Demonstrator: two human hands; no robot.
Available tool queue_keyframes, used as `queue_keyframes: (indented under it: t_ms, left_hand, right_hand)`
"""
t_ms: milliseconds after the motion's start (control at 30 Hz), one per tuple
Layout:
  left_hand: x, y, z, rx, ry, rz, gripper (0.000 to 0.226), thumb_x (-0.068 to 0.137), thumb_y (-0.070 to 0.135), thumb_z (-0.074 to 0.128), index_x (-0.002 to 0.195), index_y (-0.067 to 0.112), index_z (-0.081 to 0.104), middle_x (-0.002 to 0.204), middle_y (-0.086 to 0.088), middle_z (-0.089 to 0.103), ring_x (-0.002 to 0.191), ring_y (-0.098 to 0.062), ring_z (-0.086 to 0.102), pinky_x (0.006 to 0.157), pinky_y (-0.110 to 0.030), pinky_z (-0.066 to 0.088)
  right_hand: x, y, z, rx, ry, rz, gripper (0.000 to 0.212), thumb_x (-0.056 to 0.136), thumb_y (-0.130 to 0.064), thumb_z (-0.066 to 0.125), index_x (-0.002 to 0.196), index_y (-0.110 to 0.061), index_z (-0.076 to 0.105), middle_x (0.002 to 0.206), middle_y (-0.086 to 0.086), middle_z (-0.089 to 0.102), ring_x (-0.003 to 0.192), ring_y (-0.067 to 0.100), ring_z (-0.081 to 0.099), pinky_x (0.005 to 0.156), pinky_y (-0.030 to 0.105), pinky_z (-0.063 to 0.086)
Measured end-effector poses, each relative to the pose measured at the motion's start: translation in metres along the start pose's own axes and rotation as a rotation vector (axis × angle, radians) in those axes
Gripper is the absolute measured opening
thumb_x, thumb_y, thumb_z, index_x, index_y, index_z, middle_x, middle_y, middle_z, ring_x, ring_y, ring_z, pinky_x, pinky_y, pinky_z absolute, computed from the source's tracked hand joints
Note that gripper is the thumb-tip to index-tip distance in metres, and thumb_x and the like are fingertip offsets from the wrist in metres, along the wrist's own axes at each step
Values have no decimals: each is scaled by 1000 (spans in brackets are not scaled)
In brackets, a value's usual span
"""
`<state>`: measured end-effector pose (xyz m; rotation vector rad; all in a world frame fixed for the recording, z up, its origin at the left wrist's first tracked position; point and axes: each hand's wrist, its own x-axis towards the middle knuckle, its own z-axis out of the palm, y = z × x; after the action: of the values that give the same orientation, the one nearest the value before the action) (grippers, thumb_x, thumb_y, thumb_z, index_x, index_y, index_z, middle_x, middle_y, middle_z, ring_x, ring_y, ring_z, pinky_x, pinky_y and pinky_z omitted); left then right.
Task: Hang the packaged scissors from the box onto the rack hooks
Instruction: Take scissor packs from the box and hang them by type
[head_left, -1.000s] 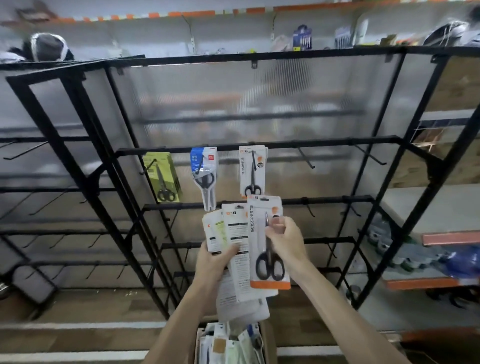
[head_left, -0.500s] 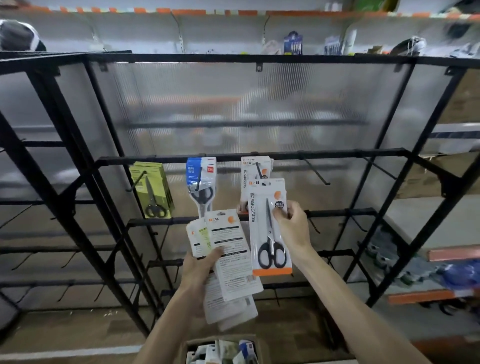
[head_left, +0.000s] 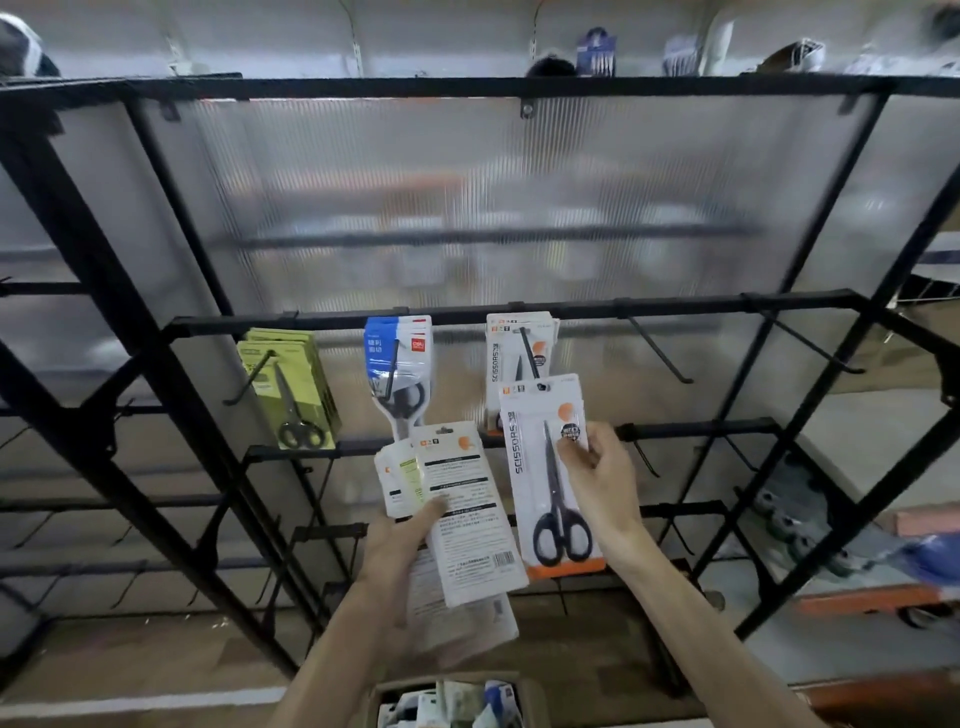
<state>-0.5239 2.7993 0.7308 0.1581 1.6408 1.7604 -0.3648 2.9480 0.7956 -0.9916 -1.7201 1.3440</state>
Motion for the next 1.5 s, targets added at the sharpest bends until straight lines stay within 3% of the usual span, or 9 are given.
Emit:
queue_keyframes:
  t_ms: [267, 433, 533, 733, 833, 1033, 1167, 1400, 1500]
  left_hand:
    - [10, 13, 16, 31, -29, 61, 30, 87, 10, 78, 114, 10, 66, 99, -8, 79, 87, -26, 78, 71, -39, 62]
    - [6, 17, 26, 10, -80, 43, 27, 88, 6, 76, 112, 9, 64, 98, -10, 79, 88, -31, 77, 73, -45, 63]
    - [1, 19, 29, 16, -99, 64, 29, 88, 4, 75, 114, 10, 64, 106, -15, 77, 93, -35, 76, 83, -53, 61]
    - [-9, 21, 23, -11, -105, 51, 33, 88, 4, 75, 118, 9, 63, 109, -16, 77, 95, -36, 75, 85, -56, 61]
    - [-11, 20, 22, -25, -76, 33, 31, 86, 4, 77, 115, 9, 65, 105, -15, 77, 91, -33, 77, 79, -49, 63]
    - [-21, 12, 26, -92, -123, 49, 33, 86, 7, 77, 117, 7, 67, 102, -13, 78, 91, -31, 77, 71, -38, 63]
    - [-31, 5, 26, -118, -222, -32, 41, 87, 20, 78, 123, 4, 67, 109, -18, 76, 99, -37, 74, 88, -51, 59]
    - [-42, 5, 24, -31, -178, -26, 50, 73, 18, 89, 116, 5, 69, 102, -16, 78, 92, -37, 76, 88, -59, 58]
    - [-42, 12, 23, 14, -206, 42, 39, 79, 12, 85, 115, 6, 70, 102, -14, 78, 92, -35, 76, 87, -57, 59]
  right_hand:
    - [53, -9, 17, -51, 19, 44, 10, 97, -17, 57, 101, -7, 57, 84, -1, 60, 62, 0, 56, 48, 9, 42]
    - [105, 3, 39, -172, 79, 99, 27, 92, -42, 56, 84, -17, 62, 82, 0, 68, 83, 25, 66, 76, 39, 51]
    - [122, 6, 48, -294, 117, 98, 25, 94, -47, 54, 79, -27, 59, 89, -4, 69, 92, 24, 64, 96, 54, 46]
    - [124, 10, 50, -364, 181, 192, 42, 96, -51, 50, 99, -11, 61, 101, 7, 66, 94, 27, 62, 91, 48, 49]
    - [81, 10, 51, -223, 128, 181, 36, 94, -43, 61, 102, -9, 54, 107, 7, 61, 93, 27, 61, 73, 35, 49]
    - [7, 4, 48, 49, -356, 340, 15, 85, -23, 77, 94, -17, 67, 91, 1, 75, 84, 14, 73, 76, 31, 59]
    - [-7, 9, 36, 151, -232, 414, 23, 83, -12, 76, 104, -6, 71, 91, 8, 77, 85, 24, 75, 77, 38, 61]
    - [-12, -2, -8, 220, -156, 428, 27, 91, 3, 56, 115, -3, 64, 106, 18, 72, 93, 31, 70, 69, 34, 55]
    - [-5, -7, -15, 155, -160, 418, 46, 83, 6, 53, 126, -10, 53, 118, 15, 66, 106, 34, 63, 87, 45, 54]
